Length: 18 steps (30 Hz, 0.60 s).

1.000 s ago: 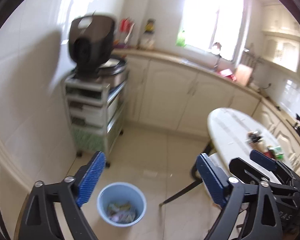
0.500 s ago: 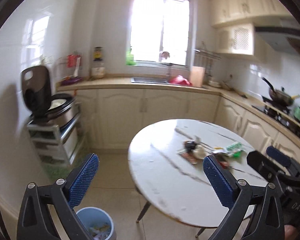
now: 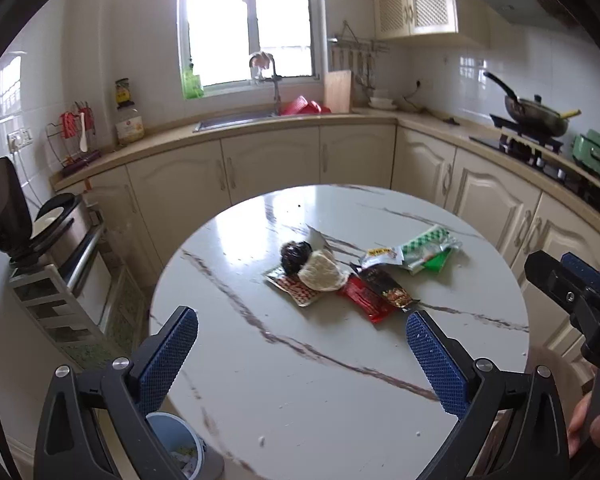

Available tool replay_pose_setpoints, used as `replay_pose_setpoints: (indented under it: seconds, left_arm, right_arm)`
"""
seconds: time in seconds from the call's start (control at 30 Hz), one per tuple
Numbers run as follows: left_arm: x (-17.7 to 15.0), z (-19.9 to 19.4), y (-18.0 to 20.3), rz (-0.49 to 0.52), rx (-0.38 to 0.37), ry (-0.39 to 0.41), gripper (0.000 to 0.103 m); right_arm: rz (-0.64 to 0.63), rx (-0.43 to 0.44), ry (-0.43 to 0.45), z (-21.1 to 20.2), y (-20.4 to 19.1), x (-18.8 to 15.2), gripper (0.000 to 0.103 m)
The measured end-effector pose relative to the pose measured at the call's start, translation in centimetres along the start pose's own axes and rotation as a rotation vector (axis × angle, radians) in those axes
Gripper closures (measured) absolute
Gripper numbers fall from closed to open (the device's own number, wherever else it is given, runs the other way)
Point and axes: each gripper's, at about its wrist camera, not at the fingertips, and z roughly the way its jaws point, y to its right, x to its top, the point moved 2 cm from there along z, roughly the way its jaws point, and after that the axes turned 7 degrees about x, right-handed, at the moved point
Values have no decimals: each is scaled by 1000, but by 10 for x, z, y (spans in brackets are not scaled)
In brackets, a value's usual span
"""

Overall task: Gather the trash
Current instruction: 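Return both tools to the table toward the remaining trash, then grasp the dark snack wrapper with the right gripper while the left grasps the bread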

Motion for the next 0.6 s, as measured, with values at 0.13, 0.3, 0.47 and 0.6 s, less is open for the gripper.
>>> replay_pose_setpoints:
  seconds: [0.13,0.3,0.47,0.6]
  left_arm:
    - [30,56,0,17,-1,-50,1]
    - [38,103,-6,29,10,-106,1]
    - [46,140,-21,20,19,-145,1]
    - [47,165,-29,20,3,-167,1]
  right_arm:
    - [-17,1,-104,37,17,-4,0]
    - [-93,36,-234,89,15,-14,0]
    - [-158,83,-356,141,-4,-22,9]
    - [-150,124,-446,175,-10,-30,16]
